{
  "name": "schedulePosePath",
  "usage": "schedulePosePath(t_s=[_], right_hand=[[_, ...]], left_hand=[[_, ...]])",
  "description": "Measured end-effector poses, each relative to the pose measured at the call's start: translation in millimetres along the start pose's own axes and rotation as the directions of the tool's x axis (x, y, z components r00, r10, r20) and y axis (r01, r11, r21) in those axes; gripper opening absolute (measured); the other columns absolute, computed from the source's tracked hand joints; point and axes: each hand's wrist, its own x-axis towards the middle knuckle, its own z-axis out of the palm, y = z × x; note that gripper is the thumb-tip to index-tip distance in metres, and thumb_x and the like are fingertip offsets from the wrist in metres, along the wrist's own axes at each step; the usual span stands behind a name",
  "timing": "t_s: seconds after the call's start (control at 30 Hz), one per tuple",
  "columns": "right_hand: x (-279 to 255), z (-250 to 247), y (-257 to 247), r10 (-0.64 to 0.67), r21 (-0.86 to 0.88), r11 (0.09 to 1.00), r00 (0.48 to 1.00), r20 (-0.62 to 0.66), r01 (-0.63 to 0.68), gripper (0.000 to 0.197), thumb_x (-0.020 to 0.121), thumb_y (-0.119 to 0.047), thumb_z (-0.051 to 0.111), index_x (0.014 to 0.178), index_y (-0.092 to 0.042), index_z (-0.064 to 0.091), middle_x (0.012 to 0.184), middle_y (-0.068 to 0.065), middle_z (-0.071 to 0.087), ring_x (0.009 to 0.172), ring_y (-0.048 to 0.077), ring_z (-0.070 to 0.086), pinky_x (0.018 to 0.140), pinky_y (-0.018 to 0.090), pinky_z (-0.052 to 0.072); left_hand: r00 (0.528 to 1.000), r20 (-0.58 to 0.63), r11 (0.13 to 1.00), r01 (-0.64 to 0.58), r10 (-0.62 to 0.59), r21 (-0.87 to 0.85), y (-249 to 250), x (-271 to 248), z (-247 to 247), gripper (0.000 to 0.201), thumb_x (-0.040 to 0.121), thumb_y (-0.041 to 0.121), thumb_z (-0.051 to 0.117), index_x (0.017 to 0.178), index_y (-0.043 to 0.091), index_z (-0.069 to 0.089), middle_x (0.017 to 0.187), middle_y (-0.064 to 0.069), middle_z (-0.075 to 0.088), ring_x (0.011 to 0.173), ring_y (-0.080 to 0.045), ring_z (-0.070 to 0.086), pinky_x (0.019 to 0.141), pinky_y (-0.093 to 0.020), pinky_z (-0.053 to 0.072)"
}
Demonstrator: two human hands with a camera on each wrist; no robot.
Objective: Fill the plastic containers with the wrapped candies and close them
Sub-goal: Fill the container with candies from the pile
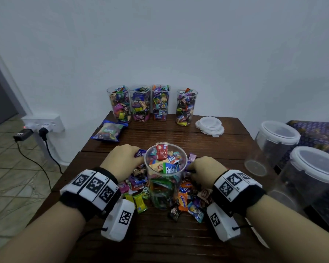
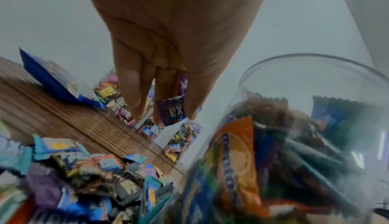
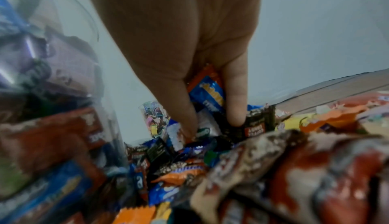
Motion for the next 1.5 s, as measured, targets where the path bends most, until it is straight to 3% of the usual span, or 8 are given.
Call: schedulePosePath(t_s=[0.2, 0.43, 0.73, 0.9, 1.03, 1.2, 1.33, 1.5], right_hand=[[-12.0, -10.4, 6.4, 0.046, 0.160, 0.987, 0.990, -0.134, -0.024, 0.028, 0.097, -0.025, 0.047, 0.117, -0.020, 0.066, 0.118, 0.004, 0.065, 0.107, 0.022, 0.058, 0.090, 0.030, 0.047], [-24.9, -34.1, 12.0, 0.113, 0.334, 0.942, 0.928, -0.356, 0.013, 0.026, 0.095, -0.026, 0.051, 0.112, -0.018, 0.069, 0.110, 0.000, 0.069, 0.099, 0.015, 0.061, 0.083, 0.025, 0.044], [-51.8, -73.5, -14.9, 0.042, 0.460, 0.831, 0.789, -0.613, 0.314, 0.021, 0.094, -0.027, 0.055, 0.103, -0.018, 0.072, 0.069, -0.020, 0.055, 0.068, -0.002, 0.053, 0.074, 0.025, 0.046], [-57.6, -73.5, -40.5, -0.084, 0.480, 0.784, 0.834, -0.546, 0.394, 0.022, 0.093, -0.024, 0.057, 0.109, -0.018, 0.071, 0.099, -0.008, 0.070, 0.089, 0.001, 0.059, 0.083, 0.020, 0.046], [-53.7, -68.6, -50.9, -0.132, 0.450, 0.806, 0.859, -0.495, 0.383, 0.025, 0.093, -0.025, 0.056, 0.113, -0.020, 0.069, 0.109, -0.004, 0.068, 0.098, 0.006, 0.059, 0.087, 0.024, 0.046], [-50.8, -63.8, -50.8, -0.085, 0.514, 0.770, 0.859, -0.505, 0.378, 0.032, 0.093, -0.021, 0.057, 0.125, -0.021, 0.061, 0.122, -0.002, 0.063, 0.111, 0.010, 0.056, 0.098, 0.030, 0.044], [-54.1, -58.8, -46.4, -0.071, 0.555, 0.729, 0.850, -0.522, 0.401, 0.031, 0.097, -0.026, 0.051, 0.127, -0.024, 0.059, 0.124, -0.008, 0.060, 0.108, -0.001, 0.051, 0.090, 0.011, 0.041], [-60.6, -52.7, -43.3, -0.084, 0.663, 0.614, 0.871, -0.485, 0.428, 0.035, 0.098, -0.027, 0.044, 0.133, -0.033, 0.050, 0.129, -0.017, 0.052, 0.118, -0.006, 0.045, 0.098, 0.012, 0.035]], left_hand=[[0.998, -0.065, 0.997, -0.003, -0.002, -0.077, 10.7, -7.4, -8.1, 0.047, 0.092, 0.028, 0.059, 0.055, 0.010, 0.036, 0.051, -0.001, 0.039, 0.047, -0.012, 0.035, 0.048, -0.030, 0.023], [0.985, -0.173, 0.986, -0.053, 0.026, -0.157, 14.0, -11.0, -17.7, 0.034, 0.090, 0.033, 0.060, 0.081, 0.000, 0.064, 0.070, -0.011, 0.062, 0.066, -0.020, 0.055, 0.060, -0.033, 0.038], [0.970, -0.242, 0.977, -0.078, 0.028, -0.200, 27.2, -16.9, -26.9, 0.033, 0.091, 0.033, 0.059, 0.071, 0.007, 0.059, 0.060, -0.002, 0.052, 0.056, -0.009, 0.044, 0.052, -0.023, 0.028], [0.967, -0.249, 0.975, -0.094, 0.042, -0.202, 31.5, -18.1, -28.0, 0.033, 0.091, 0.032, 0.059, 0.067, 0.009, 0.057, 0.054, 0.002, 0.045, 0.051, -0.007, 0.040, 0.049, -0.024, 0.024], [0.968, -0.247, 0.969, -0.104, 0.047, -0.224, 30.7, -20.4, -27.6, 0.034, 0.091, 0.031, 0.059, 0.064, 0.011, 0.055, 0.053, 0.002, 0.043, 0.049, -0.004, 0.041, 0.049, -0.022, 0.026], [0.971, -0.238, 0.970, -0.085, 0.029, -0.226, 29.3, -23.2, -28.9, 0.029, 0.091, 0.033, 0.059, 0.079, 0.008, 0.065, 0.063, -0.003, 0.055, 0.059, -0.010, 0.048, 0.057, -0.028, 0.032], [0.974, -0.225, 0.967, -0.074, 0.018, -0.243, 32.2, -25.3, -30.0, 0.026, 0.091, 0.032, 0.059, 0.083, 0.009, 0.067, 0.064, 0.000, 0.056, 0.061, -0.008, 0.049, 0.057, -0.023, 0.033], [0.976, -0.216, 0.966, -0.095, 0.043, -0.238, 35.7, -22.3, -29.4, 0.035, 0.091, 0.034, 0.058, 0.094, 0.001, 0.067, 0.085, -0.019, 0.065, 0.080, -0.028, 0.058, 0.075, -0.045, 0.043]])
